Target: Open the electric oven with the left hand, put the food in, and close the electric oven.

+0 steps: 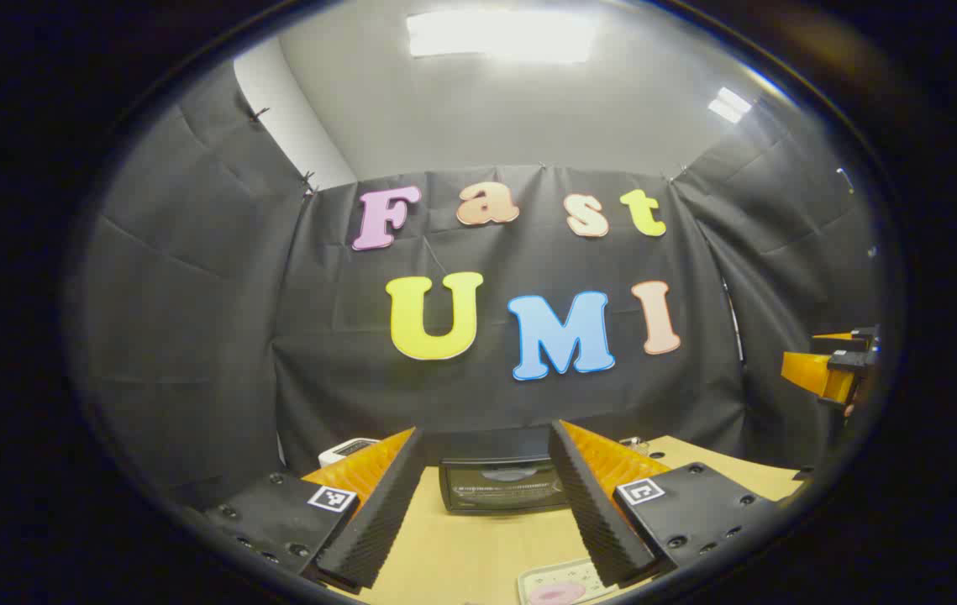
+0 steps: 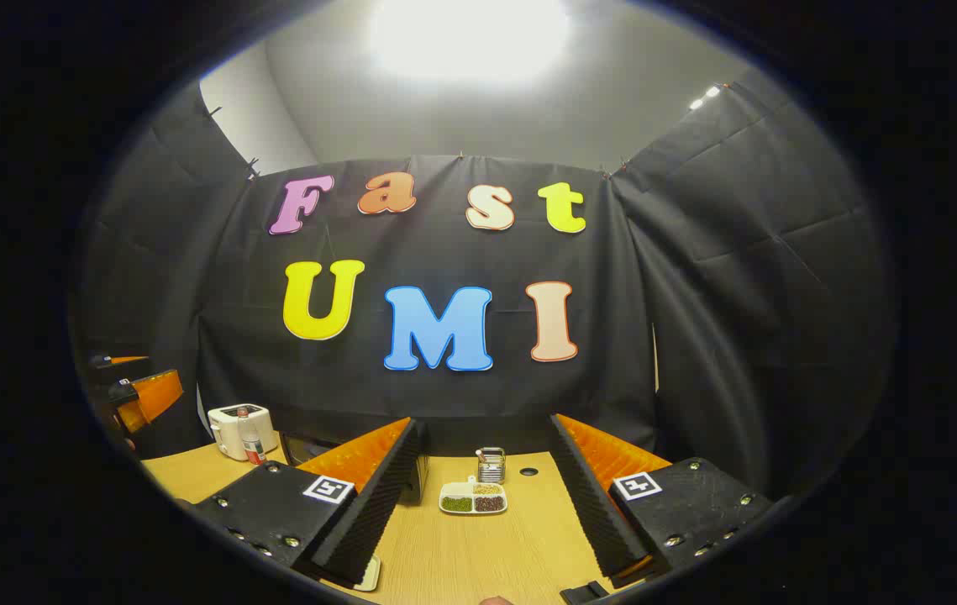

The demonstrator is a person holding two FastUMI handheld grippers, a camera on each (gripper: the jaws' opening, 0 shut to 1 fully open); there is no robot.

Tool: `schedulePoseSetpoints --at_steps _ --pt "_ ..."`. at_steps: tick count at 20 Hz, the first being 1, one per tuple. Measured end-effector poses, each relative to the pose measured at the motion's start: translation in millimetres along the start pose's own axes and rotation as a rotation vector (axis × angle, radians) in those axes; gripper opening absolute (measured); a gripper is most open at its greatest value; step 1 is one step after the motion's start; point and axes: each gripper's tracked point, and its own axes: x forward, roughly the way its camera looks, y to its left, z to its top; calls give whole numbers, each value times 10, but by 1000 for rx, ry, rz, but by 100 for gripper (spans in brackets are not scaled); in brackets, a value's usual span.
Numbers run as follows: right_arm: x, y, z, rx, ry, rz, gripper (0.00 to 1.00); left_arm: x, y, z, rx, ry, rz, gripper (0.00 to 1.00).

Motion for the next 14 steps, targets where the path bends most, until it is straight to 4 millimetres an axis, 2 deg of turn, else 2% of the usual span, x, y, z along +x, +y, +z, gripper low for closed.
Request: schedulePoseSetpoints --at_steps 9,14 --pt "77 -117 -57 -5 4 18 96 41 -103 9 1 -1 3 100" --pt "154 -183 -93 -5 -5 42 96 117 -277 40 -4 -17 4 100"
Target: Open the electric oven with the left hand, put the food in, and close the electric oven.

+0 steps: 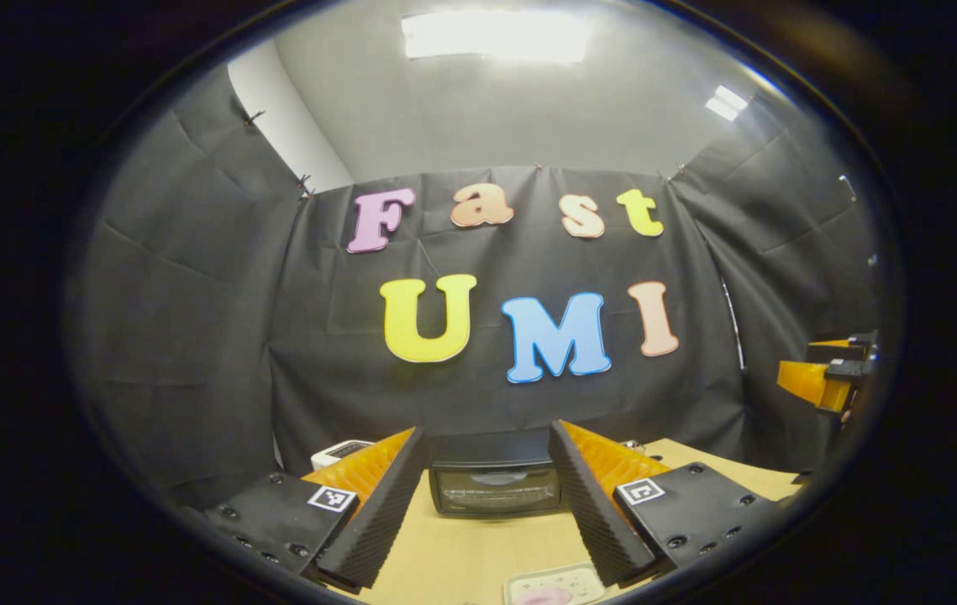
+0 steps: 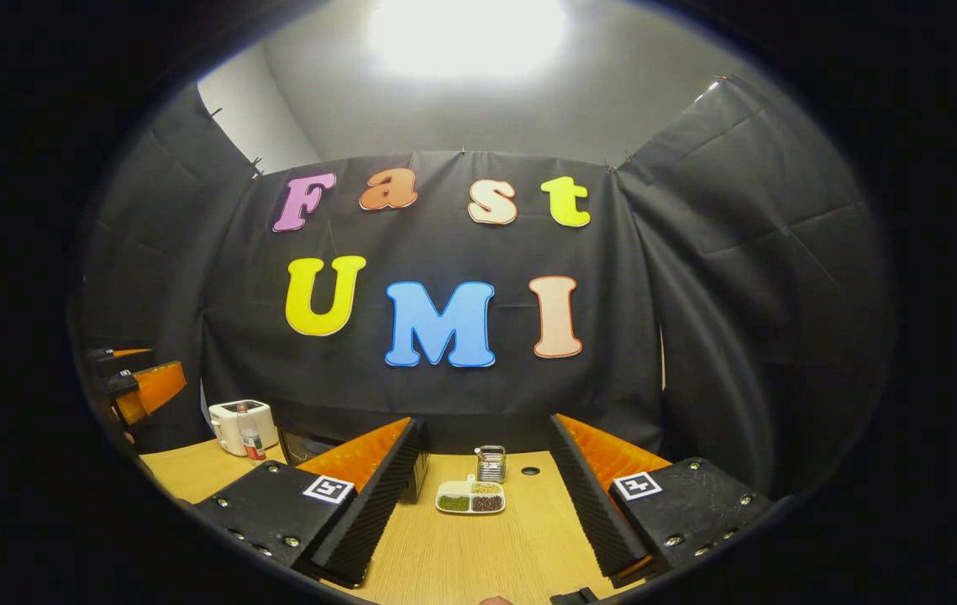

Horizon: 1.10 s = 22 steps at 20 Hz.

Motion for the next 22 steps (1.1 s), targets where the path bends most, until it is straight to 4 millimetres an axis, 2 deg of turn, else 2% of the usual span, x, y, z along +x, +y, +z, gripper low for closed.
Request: schedulePoseSetpoints --at_steps 3,6,7,8,13,15,21,22 --pt "21 17 -11 2 -14 34 97 83 -69 -7 -7 -2 18 100" --pt "63 49 -71 -2 -11 69 96 249 -82 -53 2 5 42 100" --pt "78 59 -71 -1 -12 76 97 321 -64 -59 8 7 48 97" --pt "90 60 -78 -1 -11 77 96 415 -54 -89 14 12 52 100" --pt "223 108 -117 -5 -2 58 96 913 -24 -255 45 16 34 100" --pt "262 155 -71 -5 -12 47 97 1131 -56 -354 27 19 10 100" --pt "448 153 -112 -23 -6 -43 96 1804 -112 -799 -17 71 -52 100" --pt "485 145 -146 -28 4 -59 96 1923 -125 -886 -19 79 -64 97"
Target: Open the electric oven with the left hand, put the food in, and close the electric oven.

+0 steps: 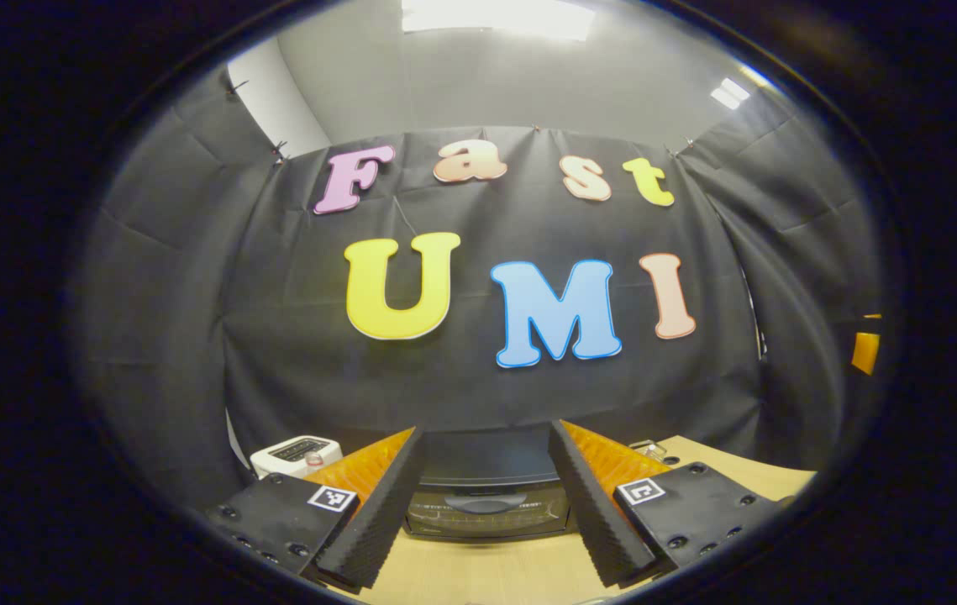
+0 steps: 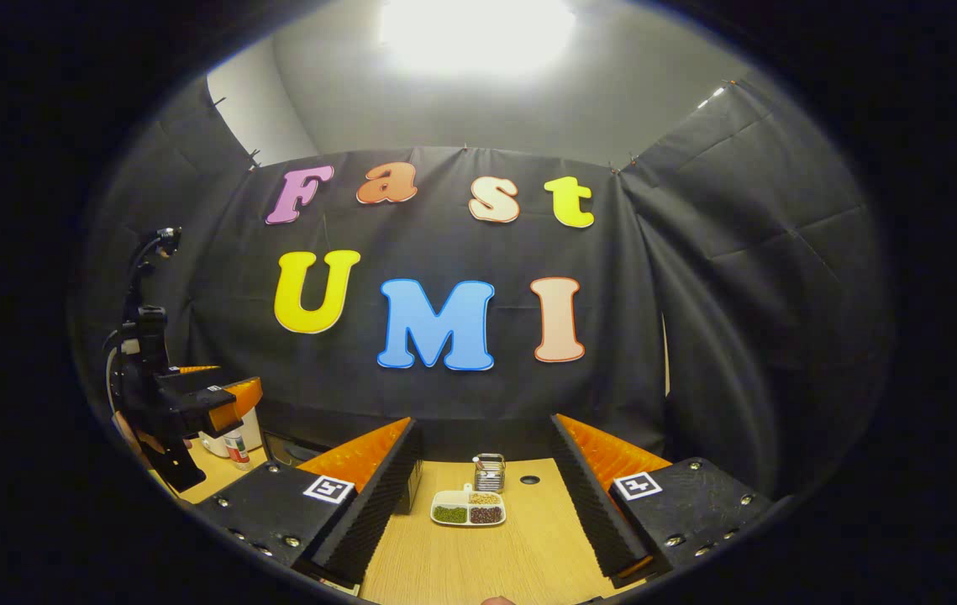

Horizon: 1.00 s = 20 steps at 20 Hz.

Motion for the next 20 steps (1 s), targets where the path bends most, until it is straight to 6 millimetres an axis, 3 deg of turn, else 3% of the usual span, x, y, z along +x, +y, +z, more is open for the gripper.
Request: schedulePoseSetpoints --at_steps 8,15,17,20 --pt "147 -75 -159 -62 71 -136 96 807 -23 -774 -5 97 -55 100" --pt "167 -61 -234 -109 116 -219 97 1364 19 -1375 -11 166 -64 100" --pt "181 -32 -267 -114 133 -225 96 1469 24 -1570 -3 195 -63 98" --pt "184 -40 -216 -145 131 -229 97 1525 10 -1699 -5 208 -57 98"
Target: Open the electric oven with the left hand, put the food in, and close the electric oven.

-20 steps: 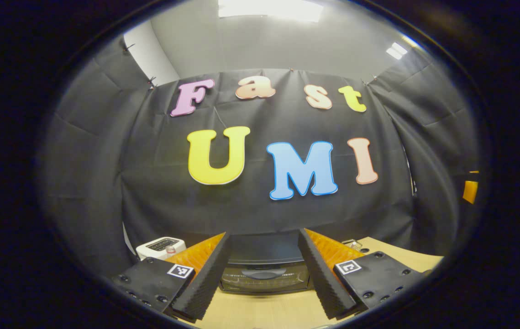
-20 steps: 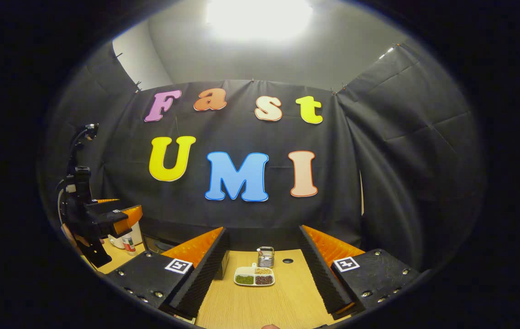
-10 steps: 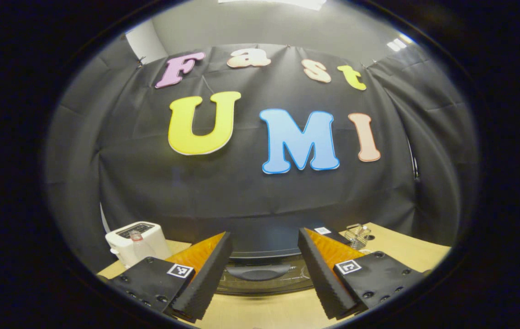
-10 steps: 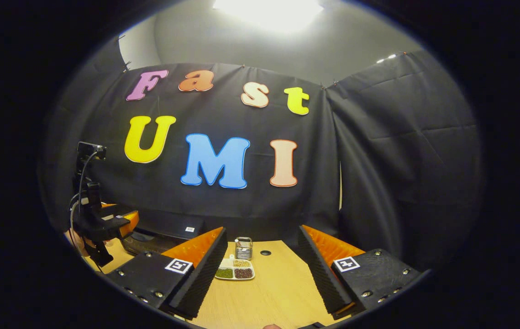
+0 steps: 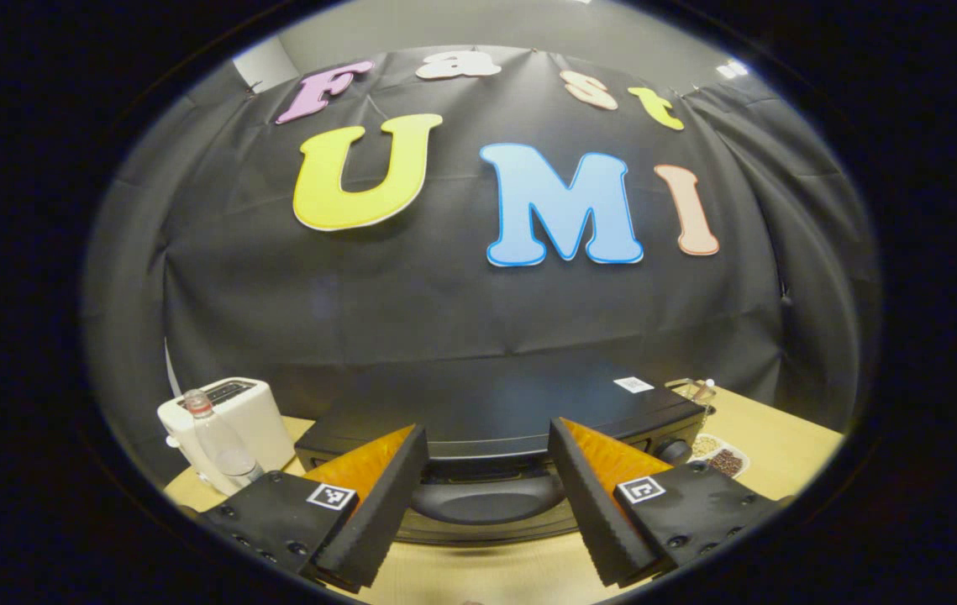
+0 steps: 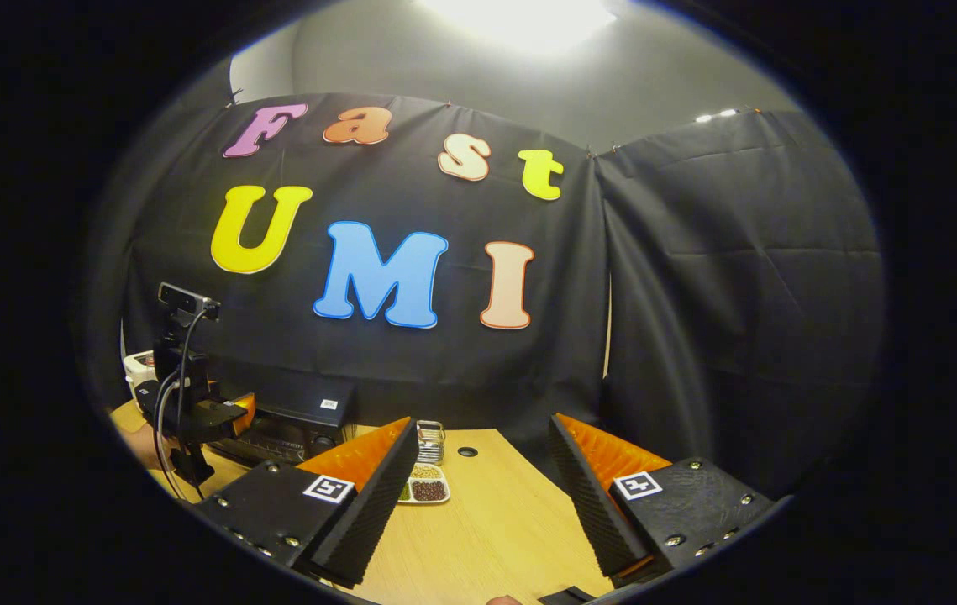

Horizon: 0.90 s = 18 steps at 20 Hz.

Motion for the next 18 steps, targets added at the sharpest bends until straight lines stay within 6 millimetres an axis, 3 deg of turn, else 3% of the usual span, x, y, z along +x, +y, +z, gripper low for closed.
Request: schedulePoseSetpoints --at_steps 5,7,9,12,18 --pt "21 -47 65 -26 -14 -2 97 37 23 -216 -11 38 18 98" --pt "12 -43 76 -22 -16 6 97 23 22 -169 10 19 32 100" --pt "7 -58 66 -22 -19 14 97 -74 -4 -216 6 11 43 91" --pt "-4 -57 46 -6 -11 34 97 -228 -18 -225 2 12 47 100" --pt "-50 -8 27 33 -15 94 97 -565 -63 -411 11 47 61 100"
